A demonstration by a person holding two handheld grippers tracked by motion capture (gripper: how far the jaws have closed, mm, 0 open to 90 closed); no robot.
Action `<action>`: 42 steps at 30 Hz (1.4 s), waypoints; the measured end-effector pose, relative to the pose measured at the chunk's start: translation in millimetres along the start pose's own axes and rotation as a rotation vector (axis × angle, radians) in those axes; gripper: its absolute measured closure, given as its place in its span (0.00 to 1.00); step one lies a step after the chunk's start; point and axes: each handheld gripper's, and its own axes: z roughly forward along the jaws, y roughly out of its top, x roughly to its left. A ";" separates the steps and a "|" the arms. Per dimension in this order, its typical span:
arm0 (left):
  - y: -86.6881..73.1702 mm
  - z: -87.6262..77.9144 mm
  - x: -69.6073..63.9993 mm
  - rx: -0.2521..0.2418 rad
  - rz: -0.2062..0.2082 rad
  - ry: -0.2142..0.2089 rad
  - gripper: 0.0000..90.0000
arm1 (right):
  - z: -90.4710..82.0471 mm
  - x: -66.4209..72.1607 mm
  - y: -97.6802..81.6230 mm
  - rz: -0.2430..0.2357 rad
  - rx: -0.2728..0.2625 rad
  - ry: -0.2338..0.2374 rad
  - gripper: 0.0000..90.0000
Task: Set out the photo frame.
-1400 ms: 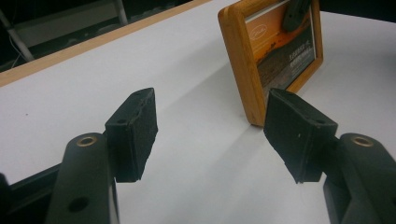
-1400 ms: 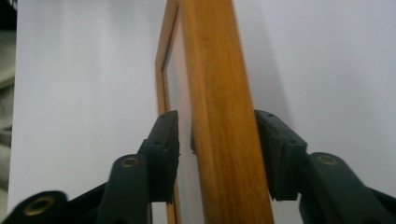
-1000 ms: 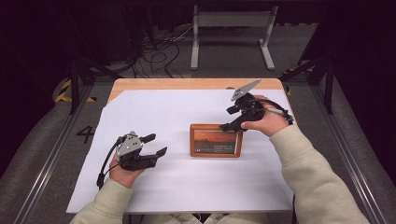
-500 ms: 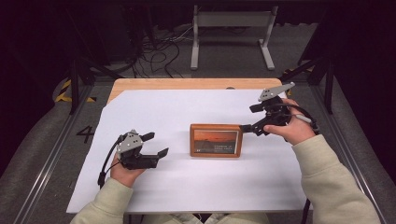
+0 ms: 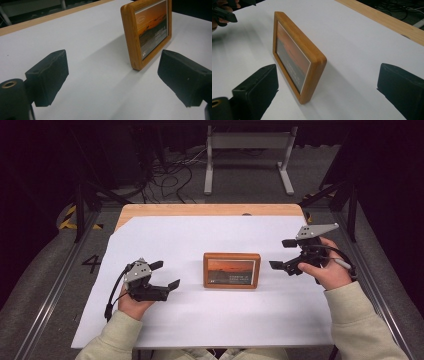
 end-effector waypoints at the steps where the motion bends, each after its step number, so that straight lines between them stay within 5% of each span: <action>1: 0.0 -0.5 0.0 -0.004 -0.004 0.000 0.11 | -1.5 0.1 -4.0 0.006 -0.007 -0.012 0.04; 6: -1.8 -2.2 -1.9 0.009 0.001 0.002 0.12 | -3.9 6.6 -27.5 0.055 -0.094 -0.066 0.04; 17: -6.6 -7.8 -2.0 0.014 -0.001 0.004 0.11 | 6.7 8.8 -72.9 0.082 -0.108 -0.107 0.04; 23: -9.7 -8.0 -1.7 0.013 -0.014 0.001 0.11 | 6.0 9.7 -88.4 0.091 -0.160 -0.134 0.04; 29: -10.1 -8.1 -1.3 0.014 -0.012 -0.002 0.11 | 12.4 10.2 -104.2 0.074 -0.161 -0.149 0.04; 33: -10.5 -7.3 -0.3 0.016 -0.014 -0.002 0.11 | 17.8 6.5 -111.8 0.082 -0.175 -0.210 0.03; 42: -12.8 -3.8 2.6 0.029 -0.031 -0.010 0.11 | 31.6 9.8 -119.1 0.065 -0.116 -0.244 0.03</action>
